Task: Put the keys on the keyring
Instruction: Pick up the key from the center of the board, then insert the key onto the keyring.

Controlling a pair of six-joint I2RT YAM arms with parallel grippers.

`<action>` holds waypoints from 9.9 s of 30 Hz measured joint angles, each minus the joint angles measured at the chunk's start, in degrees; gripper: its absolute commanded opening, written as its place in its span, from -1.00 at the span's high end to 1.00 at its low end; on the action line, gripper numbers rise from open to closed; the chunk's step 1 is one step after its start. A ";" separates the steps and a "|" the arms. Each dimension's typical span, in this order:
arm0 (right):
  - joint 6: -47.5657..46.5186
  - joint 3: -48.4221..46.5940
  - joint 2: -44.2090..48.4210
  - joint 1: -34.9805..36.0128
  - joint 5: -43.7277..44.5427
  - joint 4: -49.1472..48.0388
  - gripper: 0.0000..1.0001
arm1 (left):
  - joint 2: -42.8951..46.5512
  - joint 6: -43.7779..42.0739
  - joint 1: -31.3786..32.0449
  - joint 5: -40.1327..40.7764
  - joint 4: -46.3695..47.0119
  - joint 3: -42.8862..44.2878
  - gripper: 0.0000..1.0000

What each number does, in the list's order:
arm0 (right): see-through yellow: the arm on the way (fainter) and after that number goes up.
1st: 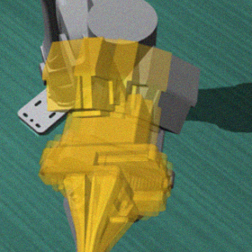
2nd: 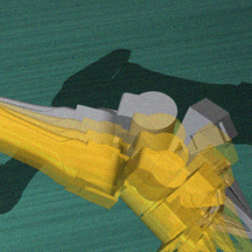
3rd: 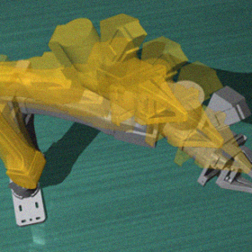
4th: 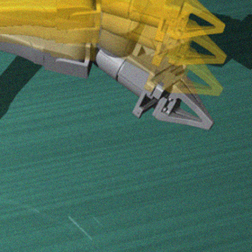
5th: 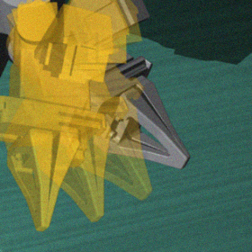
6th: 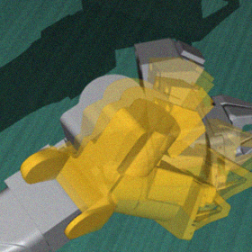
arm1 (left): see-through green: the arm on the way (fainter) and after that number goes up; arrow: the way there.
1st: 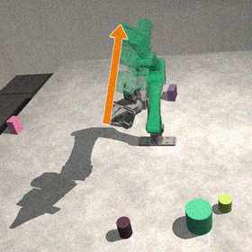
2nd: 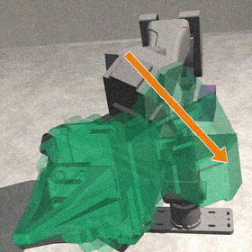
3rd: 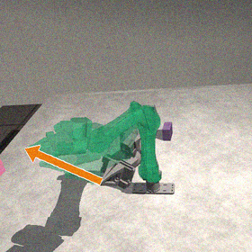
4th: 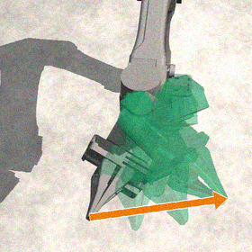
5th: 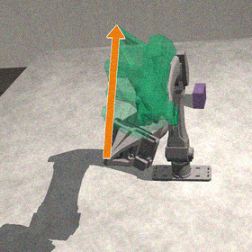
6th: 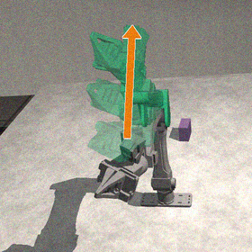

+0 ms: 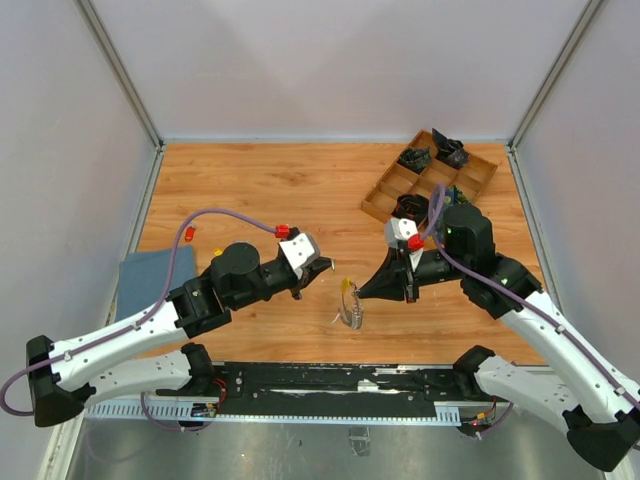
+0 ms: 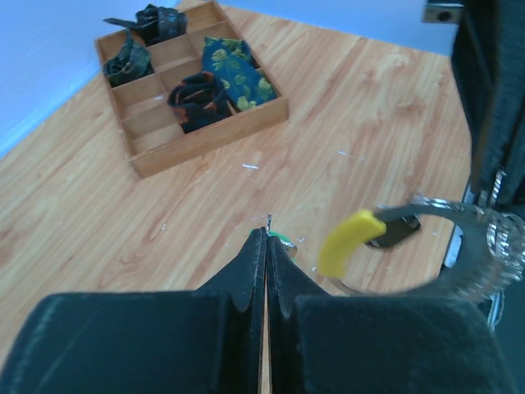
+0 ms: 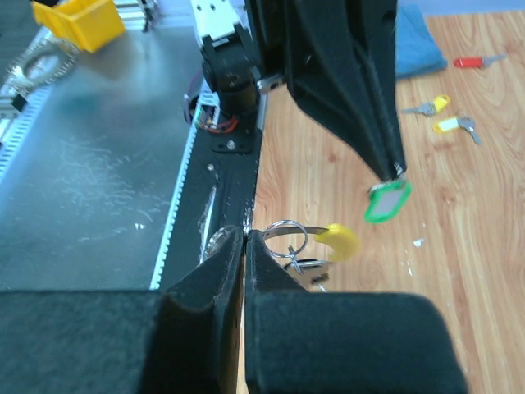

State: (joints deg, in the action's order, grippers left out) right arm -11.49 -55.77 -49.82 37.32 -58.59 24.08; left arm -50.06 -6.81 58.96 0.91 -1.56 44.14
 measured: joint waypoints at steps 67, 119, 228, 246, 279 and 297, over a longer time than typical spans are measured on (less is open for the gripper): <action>15.72 2.51 -4.72 -4.13 -0.22 -15.28 0.99 | -1.18 -6.93 8.74 0.61 -4.17 4.61 0.99; 37.83 17.92 5.42 -4.50 10.08 -59.52 0.99 | 4.63 -3.23 9.33 5.68 0.85 6.97 0.27; 11.13 1.77 6.78 -0.55 7.15 -17.27 0.41 | -28.22 -5.62 18.97 13.73 -56.94 58.40 0.99; 12.15 2.82 3.54 4.76 9.44 -23.63 0.58 | -28.26 -5.73 19.61 14.91 -57.86 58.40 0.99; 11.69 -0.42 7.91 7.37 12.00 -23.39 0.99 | -15.08 -4.55 19.71 10.14 -42.84 50.97 0.29; 14.32 -0.96 9.75 7.37 11.67 -25.97 0.99 | -15.12 -4.17 19.74 4.52 -37.05 47.04 0.66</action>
State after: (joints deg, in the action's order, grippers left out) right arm 2.83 -56.73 -40.07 44.69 -46.92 -1.89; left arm -65.19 -10.98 78.70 5.43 -38.61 91.18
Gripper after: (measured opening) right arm 0.009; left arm 0.281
